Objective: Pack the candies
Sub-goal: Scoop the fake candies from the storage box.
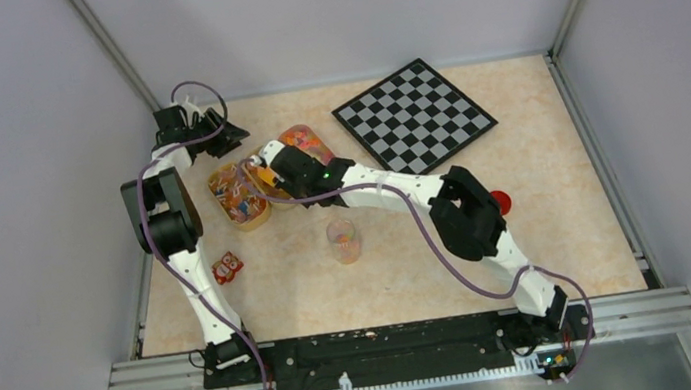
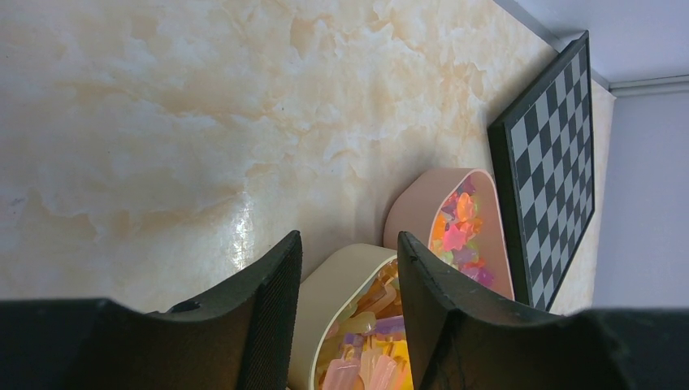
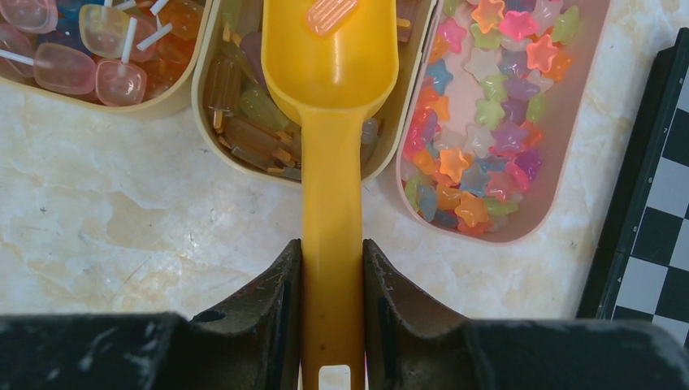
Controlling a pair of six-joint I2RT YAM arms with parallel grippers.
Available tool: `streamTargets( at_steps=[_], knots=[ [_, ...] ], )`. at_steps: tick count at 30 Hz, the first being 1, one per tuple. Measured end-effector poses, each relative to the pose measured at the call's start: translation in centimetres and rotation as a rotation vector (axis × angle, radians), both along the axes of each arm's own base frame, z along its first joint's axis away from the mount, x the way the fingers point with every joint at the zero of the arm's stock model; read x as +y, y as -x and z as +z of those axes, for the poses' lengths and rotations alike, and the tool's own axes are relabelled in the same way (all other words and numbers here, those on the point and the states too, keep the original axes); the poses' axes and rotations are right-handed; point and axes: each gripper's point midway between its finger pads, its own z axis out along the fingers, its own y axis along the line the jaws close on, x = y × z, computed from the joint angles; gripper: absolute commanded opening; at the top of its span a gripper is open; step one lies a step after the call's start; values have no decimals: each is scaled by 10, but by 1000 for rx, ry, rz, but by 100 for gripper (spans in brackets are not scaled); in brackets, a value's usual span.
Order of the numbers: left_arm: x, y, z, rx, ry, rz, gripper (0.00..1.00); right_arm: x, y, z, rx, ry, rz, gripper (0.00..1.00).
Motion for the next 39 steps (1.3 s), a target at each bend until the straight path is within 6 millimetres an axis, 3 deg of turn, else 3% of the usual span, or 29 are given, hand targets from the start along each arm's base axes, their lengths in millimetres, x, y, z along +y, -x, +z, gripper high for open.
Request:
streamTargets(
  at_steps=[9,21,27,33,34,36,39],
  knots=[
    [-1,2,-2,6,4,-2,52,6,-2,-1,-12,-39,3,0],
    [-2,4,-5,16,9,-1,52,-6,3,-17,-35,-115,15,0],
    [-4,5,-3,16,26,-13,62,-6,4,-14,-47,-161,36,0],
    [-6,6,-1,18,41,-19,70,-3,-4,6,-86,-204,48,0],
    [-6,6,0,18,43,-18,73,-3,-5,10,-94,-209,50,0],
    [-5,7,4,20,46,-13,95,-4,-7,20,-111,-220,55,0],
    [-4,7,20,0,40,-1,99,-6,-9,38,-138,-236,62,0]
  ],
)
